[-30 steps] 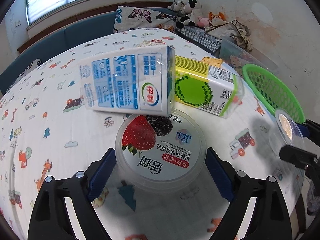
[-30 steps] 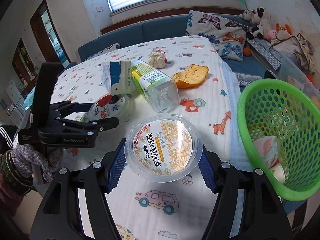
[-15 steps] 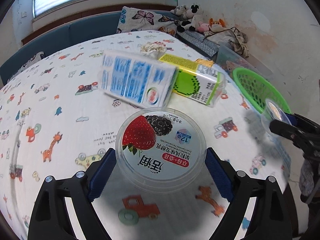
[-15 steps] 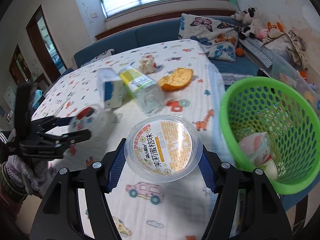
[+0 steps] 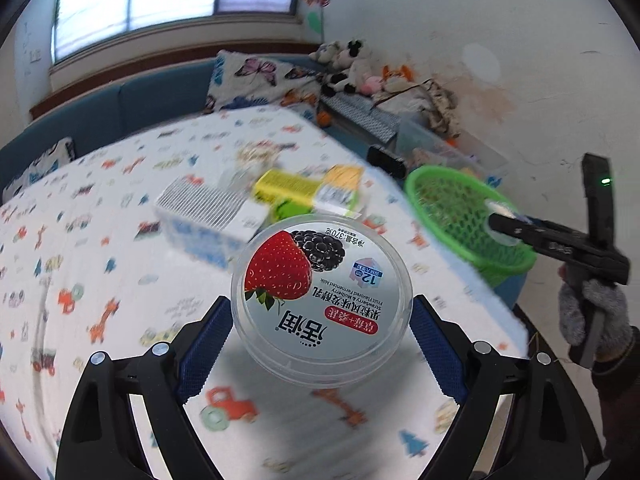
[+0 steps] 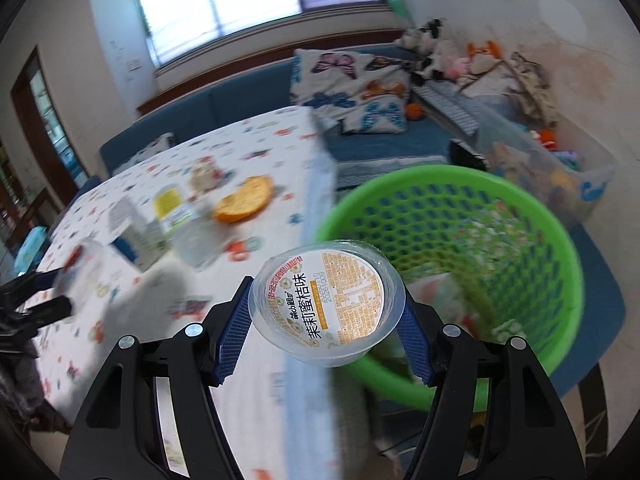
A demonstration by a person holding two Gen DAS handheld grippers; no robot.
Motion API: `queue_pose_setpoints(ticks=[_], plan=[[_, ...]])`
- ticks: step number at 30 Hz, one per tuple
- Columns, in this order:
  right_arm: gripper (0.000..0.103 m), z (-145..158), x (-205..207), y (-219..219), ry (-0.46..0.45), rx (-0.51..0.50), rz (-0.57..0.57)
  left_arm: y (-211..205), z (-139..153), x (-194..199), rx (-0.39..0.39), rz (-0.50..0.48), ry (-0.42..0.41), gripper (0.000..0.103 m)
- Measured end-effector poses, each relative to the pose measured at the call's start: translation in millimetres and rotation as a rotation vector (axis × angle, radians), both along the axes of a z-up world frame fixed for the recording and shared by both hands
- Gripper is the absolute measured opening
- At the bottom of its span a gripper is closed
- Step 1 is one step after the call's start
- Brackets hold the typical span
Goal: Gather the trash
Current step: 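Carry the orange-label yogurt cup over the green basket and open the right tool, then lower the strawberry yogurt cup into the green basket and open the left tool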
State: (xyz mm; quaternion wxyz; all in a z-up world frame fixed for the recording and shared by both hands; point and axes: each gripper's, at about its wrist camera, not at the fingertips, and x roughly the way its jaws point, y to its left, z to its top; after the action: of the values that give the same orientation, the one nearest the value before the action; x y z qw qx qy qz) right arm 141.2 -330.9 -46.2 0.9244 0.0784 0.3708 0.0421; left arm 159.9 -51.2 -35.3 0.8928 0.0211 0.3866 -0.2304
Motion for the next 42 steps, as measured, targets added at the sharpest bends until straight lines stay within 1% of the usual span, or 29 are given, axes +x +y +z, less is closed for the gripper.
queue_pose_setpoints(ticks=[8, 11, 16, 21, 27, 35, 42], plan=[[0.067, -12, 4, -46, 0.028, -0.030, -0.100, -42, 17, 5, -0.007, -0.068, -0.029, 0.086], [0.075, -16, 6, -62, 0.036, -0.017, -0.127, -52, 20, 9, -0.007, -0.085, -0.033, 0.086], [0.077, -20, 4, -79, 0.040, -0.006, -0.156, -75, 27, 17, -0.005, -0.120, -0.041, 0.086], [0.079, -17, -5, -87, 0.027, 0.007, -0.170, -108, 31, 25, 0.012, -0.166, -0.049, 0.086], [0.081, -9, -22, -95, 0.007, 0.019, -0.172, -149, 26, 42, 0.027, -0.210, -0.032, 0.086], [0.083, 1, -42, -101, -0.029, 0.033, -0.171, -194, 12, 53, 0.050, -0.256, -0.001, 0.086], [0.084, -2, -50, -107, -0.026, 0.055, -0.180, -227, -2, 62, 0.092, -0.277, 0.016, 0.086]])
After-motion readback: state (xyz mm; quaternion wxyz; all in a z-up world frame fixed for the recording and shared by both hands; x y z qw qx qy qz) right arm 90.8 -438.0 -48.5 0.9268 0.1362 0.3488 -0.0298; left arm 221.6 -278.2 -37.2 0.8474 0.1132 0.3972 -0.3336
